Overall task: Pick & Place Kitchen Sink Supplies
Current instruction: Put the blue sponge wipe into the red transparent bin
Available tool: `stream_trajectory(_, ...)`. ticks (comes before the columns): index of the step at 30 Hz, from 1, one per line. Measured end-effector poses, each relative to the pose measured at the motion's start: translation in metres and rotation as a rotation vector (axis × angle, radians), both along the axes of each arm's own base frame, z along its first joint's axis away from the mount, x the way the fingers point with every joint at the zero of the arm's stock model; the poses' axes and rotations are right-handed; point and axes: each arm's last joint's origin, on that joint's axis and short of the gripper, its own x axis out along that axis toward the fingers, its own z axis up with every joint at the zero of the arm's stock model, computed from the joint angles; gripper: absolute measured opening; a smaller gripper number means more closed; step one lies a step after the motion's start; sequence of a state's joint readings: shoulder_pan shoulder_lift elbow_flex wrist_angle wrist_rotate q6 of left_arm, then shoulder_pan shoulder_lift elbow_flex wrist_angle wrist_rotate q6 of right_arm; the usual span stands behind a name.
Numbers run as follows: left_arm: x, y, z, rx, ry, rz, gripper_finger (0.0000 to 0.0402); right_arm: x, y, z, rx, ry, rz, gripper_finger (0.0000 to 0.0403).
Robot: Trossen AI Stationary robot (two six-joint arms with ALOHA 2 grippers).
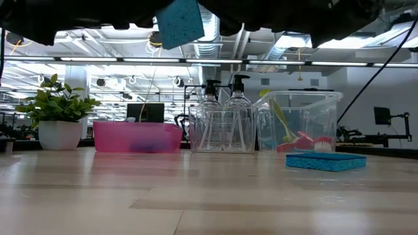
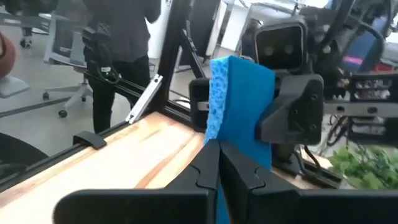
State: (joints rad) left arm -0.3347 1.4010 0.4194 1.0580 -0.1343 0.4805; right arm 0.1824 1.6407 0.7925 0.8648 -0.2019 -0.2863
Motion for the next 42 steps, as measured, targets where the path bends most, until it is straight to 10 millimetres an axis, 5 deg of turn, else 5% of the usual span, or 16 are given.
stream_trajectory(5, -0.001, 0.006, 0.003, -0.015, 0.001, 0.196, 0.0014, -0.008, 0.005, 0.006, -0.016, 0.059, -0.078, 0.0051)
stream_trajectory(10, -0.011, 0.023, 0.02, 0.03, -0.04, 0.632, 0.0018, -0.025, 0.01, 0.014, -0.068, 0.19, -0.195, 0.0131)
stream_trajectory(14, -0.025, 0.05, 0.038, 0.135, 0.006, 1.07, 0.0023, -0.039, 0.011, 0.022, -0.069, 0.263, -0.199, 0.0179)
stream_trajectory(18, -0.033, 0.082, 0.047, 0.095, 0.006, 1.25, 0.002, -0.05, 0.012, 0.024, -0.046, 0.353, -0.212, 0.0201)
stream_trajectory(26, -0.035, 0.128, 0.036, 0.012, 0.032, 1.425, 0.0043, -0.064, 0.018, 0.013, -0.025, 0.536, -0.25, 0.0206)
stream_trajectory(34, -0.028, 0.135, 0.016, -0.133, 0.206, 1.203, 0.0062, -0.07, 0.025, 0.005, -0.042, 0.615, -0.233, 0.0201)
stream_trajectory(38, -0.021, 0.144, 0.024, -0.272, 0.314, 1.08, 0.0065, -0.074, 0.025, 0.0, -0.047, 0.686, -0.247, 0.0207)
stream_trajectory(42, -0.028, 0.172, 0.036, -0.4, 0.431, 1.182, 0.0063, -0.076, 0.021, -0.004, -0.011, 0.748, -0.303, 0.0214)
